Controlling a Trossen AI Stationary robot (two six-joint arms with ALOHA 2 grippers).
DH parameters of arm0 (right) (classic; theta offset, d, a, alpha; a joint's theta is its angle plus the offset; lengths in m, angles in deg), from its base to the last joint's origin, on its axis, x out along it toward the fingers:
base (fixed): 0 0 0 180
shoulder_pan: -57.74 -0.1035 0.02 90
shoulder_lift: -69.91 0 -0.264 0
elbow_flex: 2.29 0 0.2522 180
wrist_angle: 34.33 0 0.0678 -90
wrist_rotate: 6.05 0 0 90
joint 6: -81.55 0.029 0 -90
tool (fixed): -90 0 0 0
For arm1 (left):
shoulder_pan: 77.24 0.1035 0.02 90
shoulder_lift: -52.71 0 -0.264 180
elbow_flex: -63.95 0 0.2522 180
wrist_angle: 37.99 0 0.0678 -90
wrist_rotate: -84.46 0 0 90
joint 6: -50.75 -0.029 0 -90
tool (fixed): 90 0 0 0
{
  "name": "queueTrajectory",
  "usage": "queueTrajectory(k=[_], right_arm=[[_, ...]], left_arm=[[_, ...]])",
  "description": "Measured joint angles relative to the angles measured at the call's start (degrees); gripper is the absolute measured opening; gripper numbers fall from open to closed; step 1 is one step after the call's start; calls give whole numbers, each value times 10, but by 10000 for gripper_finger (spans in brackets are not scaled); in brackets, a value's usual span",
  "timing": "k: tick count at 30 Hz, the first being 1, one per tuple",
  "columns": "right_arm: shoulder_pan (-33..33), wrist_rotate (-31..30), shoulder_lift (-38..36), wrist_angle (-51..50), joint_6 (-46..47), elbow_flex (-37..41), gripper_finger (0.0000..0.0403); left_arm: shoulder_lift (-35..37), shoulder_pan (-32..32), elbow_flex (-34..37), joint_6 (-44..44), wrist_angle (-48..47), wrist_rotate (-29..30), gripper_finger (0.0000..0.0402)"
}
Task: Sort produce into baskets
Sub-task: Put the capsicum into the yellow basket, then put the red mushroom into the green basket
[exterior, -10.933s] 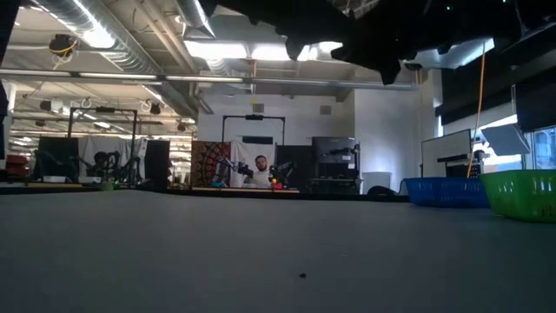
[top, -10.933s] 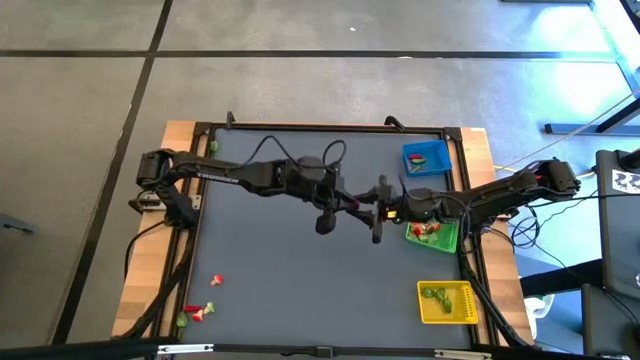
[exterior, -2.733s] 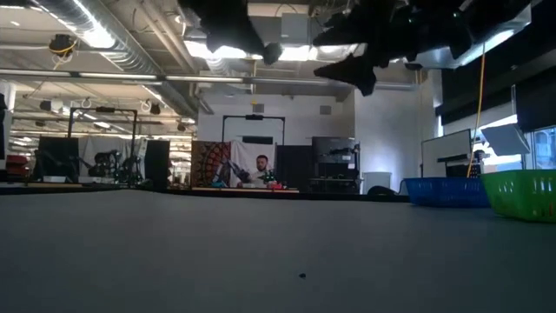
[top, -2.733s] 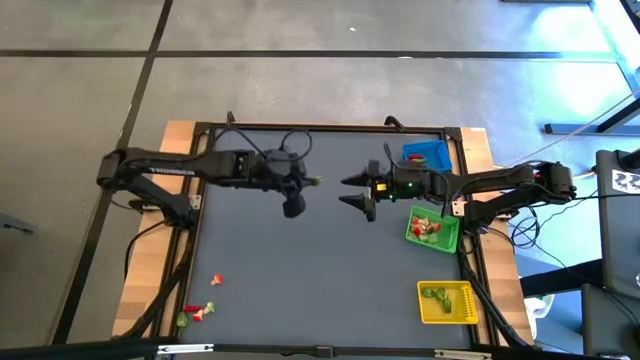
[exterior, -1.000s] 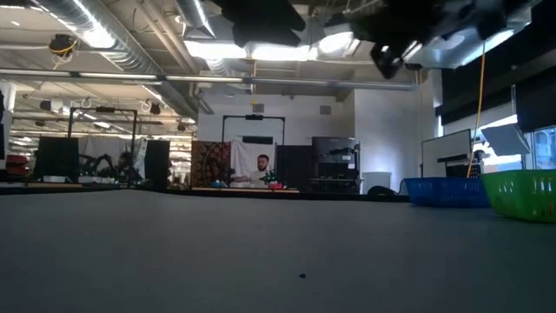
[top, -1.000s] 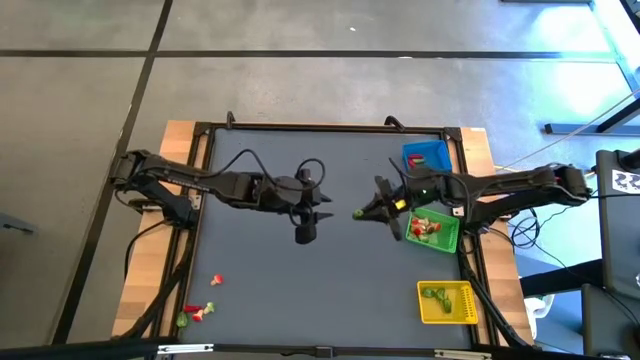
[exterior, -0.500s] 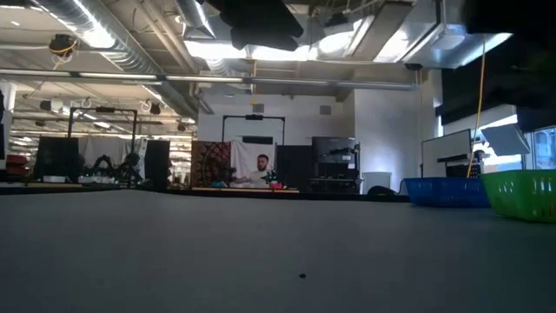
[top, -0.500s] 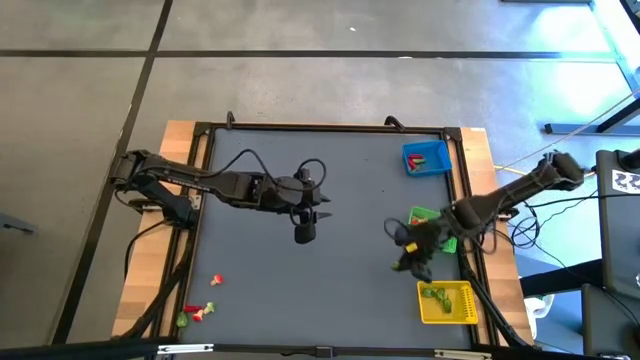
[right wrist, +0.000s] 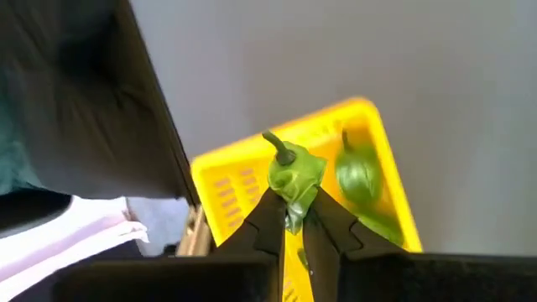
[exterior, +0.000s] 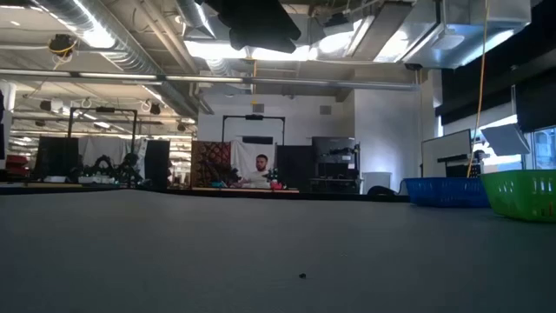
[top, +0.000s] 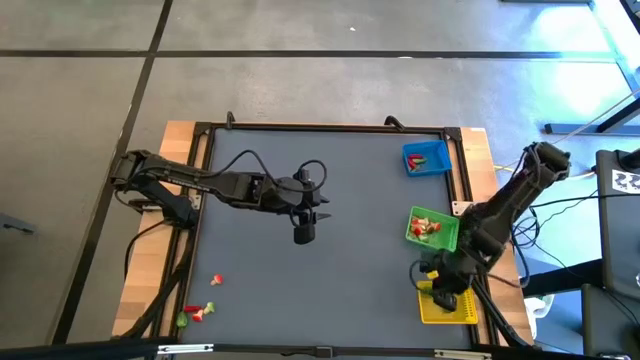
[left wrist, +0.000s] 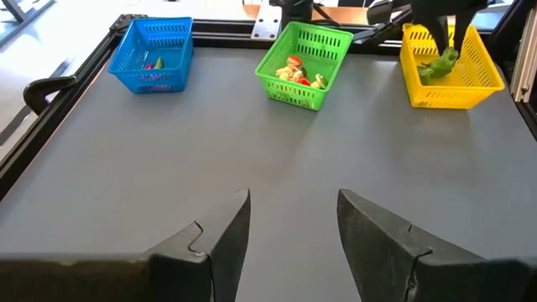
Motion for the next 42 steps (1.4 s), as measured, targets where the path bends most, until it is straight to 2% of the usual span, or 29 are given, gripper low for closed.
queueTrajectory(k=[4, 7, 13, 15, 17, 20, 23, 27, 32, 38, 42], right_arm=[[-33, -15, 30, -22, 61, 0, 32], [-37, 10, 53, -59, 114, 1, 54], [-33, 57, 71, -57, 124, 1, 157], [-19, 90, 64, -57, 113, 1, 189], [-6, 113, 55, -60, 109, -6, 214], [19, 111, 38, -59, 86, -36, 238], [51, 52, 28, -59, 33, -68, 248], [92, -110, 28, -42, -96, -104, 249], [128, -271, 28, 48, -264, -108, 249], [163, -382, 39, 83, -361, -108, 248], [188, -409, 54, 81, -389, -108, 248]], left_arm=[[0, 0, 0, 0, 1, 0, 176], [0, 0, 0, 0, 1, 0, 176], [0, 1, 0, -3, 1, 0, 176], [0, 1, 0, -4, 1, -1, 176], [0, 1, 0, -5, 1, -20, 176], [0, 5, -7, -3, -6, -36, 176], [0, 10, -26, -2, -43, -39, 189], [0, 6, -63, 3, -144, -119, 218], [0, -21, -77, 71, -283, -133, 234], [0, -72, -66, 194, -439, -133, 227], [0, -116, -42, 279, -490, -131, 222]])
